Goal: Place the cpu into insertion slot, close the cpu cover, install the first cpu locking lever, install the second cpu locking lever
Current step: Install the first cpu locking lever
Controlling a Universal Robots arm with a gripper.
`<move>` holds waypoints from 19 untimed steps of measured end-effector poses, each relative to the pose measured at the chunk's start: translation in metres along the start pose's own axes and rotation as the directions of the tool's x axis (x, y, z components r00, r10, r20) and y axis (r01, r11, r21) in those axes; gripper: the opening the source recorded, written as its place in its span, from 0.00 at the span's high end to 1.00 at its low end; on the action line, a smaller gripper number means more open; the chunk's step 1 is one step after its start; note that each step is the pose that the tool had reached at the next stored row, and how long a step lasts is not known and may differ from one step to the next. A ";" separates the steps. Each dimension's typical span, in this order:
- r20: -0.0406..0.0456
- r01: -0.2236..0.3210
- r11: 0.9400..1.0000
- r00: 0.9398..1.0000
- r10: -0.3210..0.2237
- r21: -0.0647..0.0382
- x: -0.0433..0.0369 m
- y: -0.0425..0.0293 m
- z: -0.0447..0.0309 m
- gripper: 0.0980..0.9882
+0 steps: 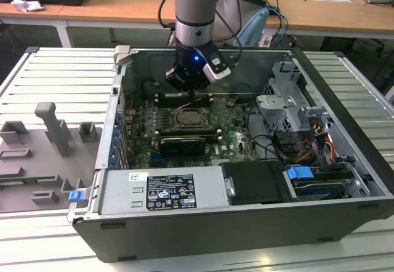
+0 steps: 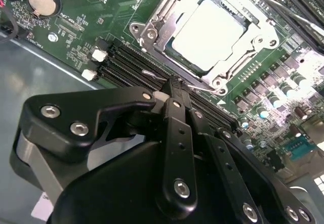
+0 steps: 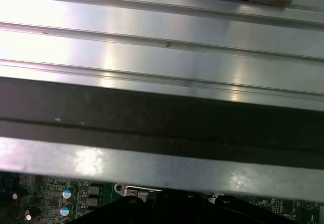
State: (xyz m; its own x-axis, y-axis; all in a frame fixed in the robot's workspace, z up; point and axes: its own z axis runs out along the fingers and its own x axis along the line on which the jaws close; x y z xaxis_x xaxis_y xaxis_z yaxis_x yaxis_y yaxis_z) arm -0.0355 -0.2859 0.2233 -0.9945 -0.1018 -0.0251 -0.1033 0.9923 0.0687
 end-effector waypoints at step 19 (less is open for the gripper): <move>0.004 -0.010 1.000 1.000 0.010 -0.022 -0.0126 -0.0019 0.0089 0.99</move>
State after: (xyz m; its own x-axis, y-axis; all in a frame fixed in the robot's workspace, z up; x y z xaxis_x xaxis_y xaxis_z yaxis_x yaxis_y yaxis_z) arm -0.0226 -0.2859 0.2145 -0.9954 -0.0916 -0.0287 -0.0939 0.9914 0.0907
